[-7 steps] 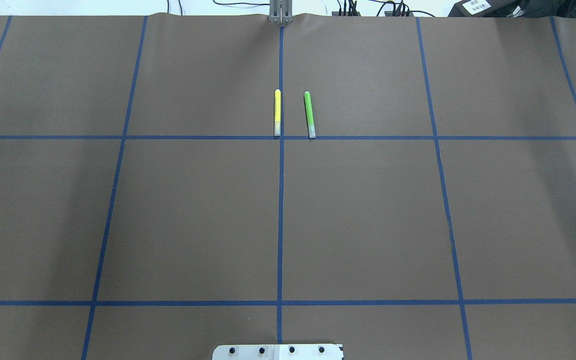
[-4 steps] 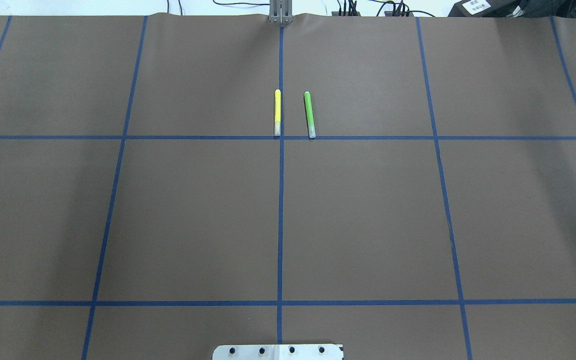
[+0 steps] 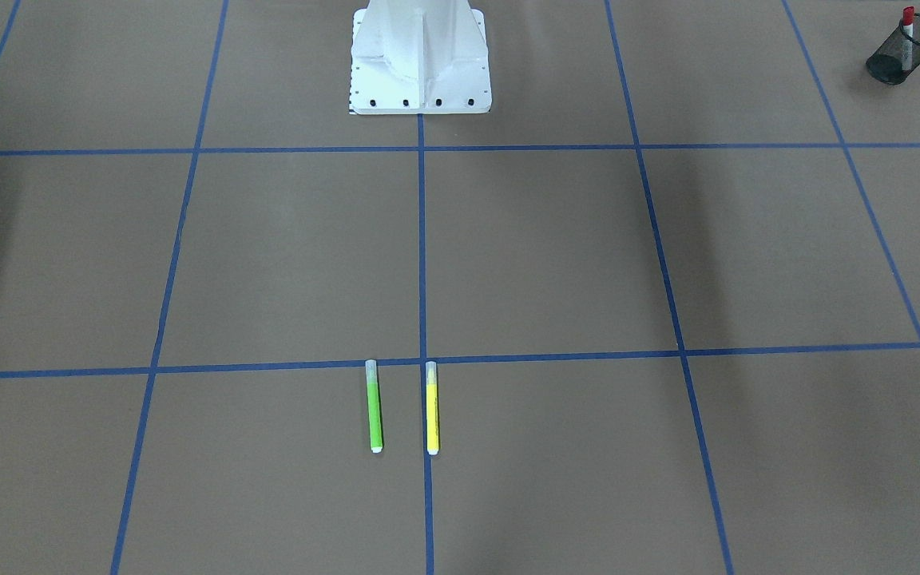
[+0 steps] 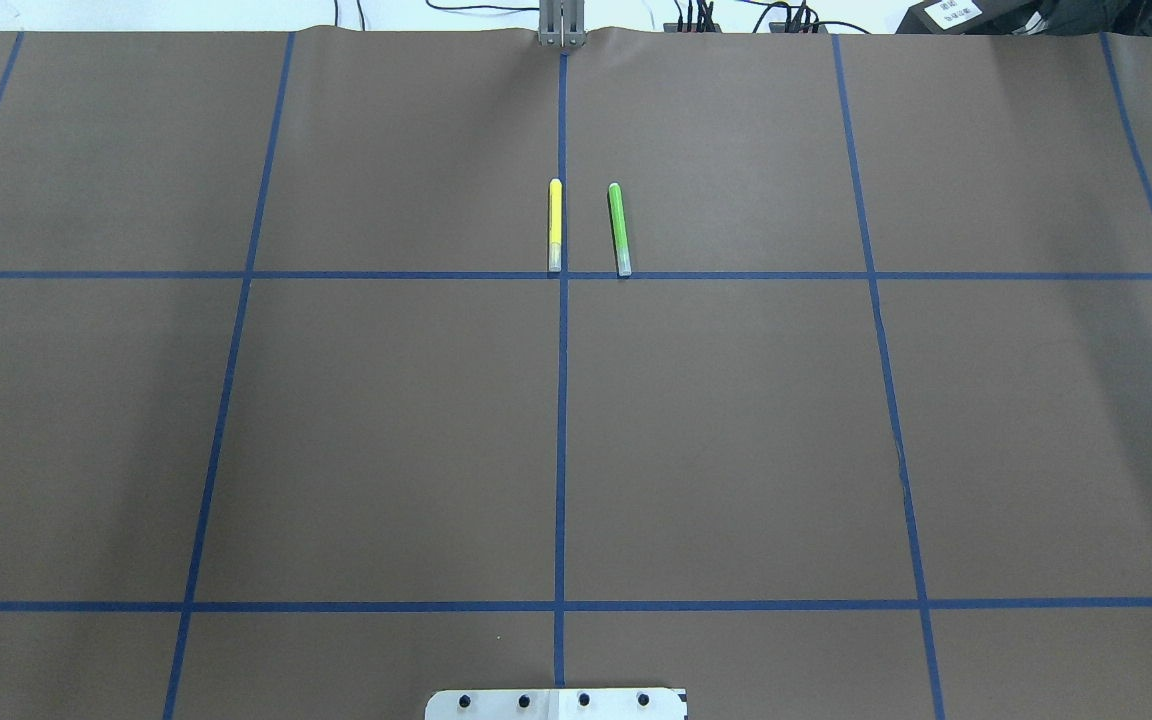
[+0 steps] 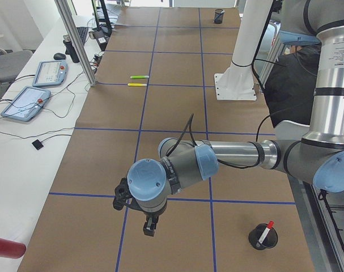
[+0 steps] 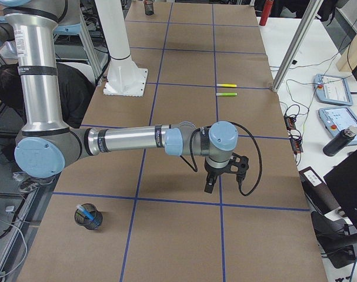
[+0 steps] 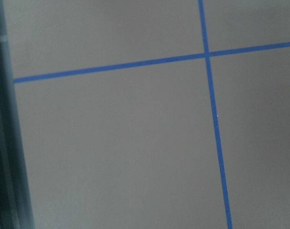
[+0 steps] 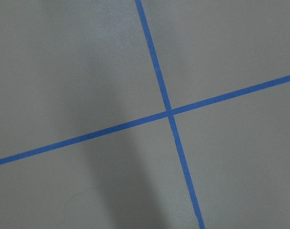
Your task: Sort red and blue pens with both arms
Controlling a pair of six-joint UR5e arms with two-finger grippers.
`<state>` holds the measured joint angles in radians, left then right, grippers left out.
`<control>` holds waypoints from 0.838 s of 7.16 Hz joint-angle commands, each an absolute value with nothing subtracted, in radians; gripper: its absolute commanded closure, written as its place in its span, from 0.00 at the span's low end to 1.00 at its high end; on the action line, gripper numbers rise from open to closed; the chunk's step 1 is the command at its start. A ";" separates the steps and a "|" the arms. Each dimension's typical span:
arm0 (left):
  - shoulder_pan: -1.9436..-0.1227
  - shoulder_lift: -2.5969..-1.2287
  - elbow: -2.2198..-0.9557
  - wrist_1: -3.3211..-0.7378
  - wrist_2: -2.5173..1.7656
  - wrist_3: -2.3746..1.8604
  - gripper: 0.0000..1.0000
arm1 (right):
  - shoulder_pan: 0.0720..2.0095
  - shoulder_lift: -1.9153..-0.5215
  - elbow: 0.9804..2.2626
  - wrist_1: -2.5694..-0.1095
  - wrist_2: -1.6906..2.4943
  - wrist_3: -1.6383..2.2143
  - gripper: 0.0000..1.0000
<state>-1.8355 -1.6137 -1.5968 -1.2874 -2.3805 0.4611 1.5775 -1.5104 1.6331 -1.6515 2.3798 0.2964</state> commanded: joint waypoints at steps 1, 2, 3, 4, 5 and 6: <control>-1.699 -1.615 -1.595 -1.490 -2.399 0.237 0.00 | 1.577 -1.513 1.624 -1.643 2.379 0.293 0.00; -1.633 -1.615 -1.591 -1.576 -2.396 0.229 0.00 | 1.572 -1.513 1.623 -1.641 2.378 0.288 0.00; -1.590 -1.618 -1.592 -1.624 -2.396 0.133 0.00 | 1.566 -1.514 1.621 -1.643 2.376 0.269 0.00; -1.560 -1.623 -1.592 -1.672 -2.395 0.042 0.00 | 1.566 -1.520 1.615 -1.641 2.376 0.267 0.00; -1.556 -1.624 -1.592 -1.678 -2.395 0.025 0.00 | 1.565 -1.520 1.612 -1.641 2.376 0.267 0.00; -1.555 -1.626 -1.591 -1.678 -2.395 0.025 0.00 | 1.566 -1.520 1.609 -1.643 2.381 0.270 0.00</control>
<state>-1.5626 -1.6238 -1.5917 -1.6679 -2.3947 0.0437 1.5660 -1.5194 1.6132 -1.6418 2.3773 0.2687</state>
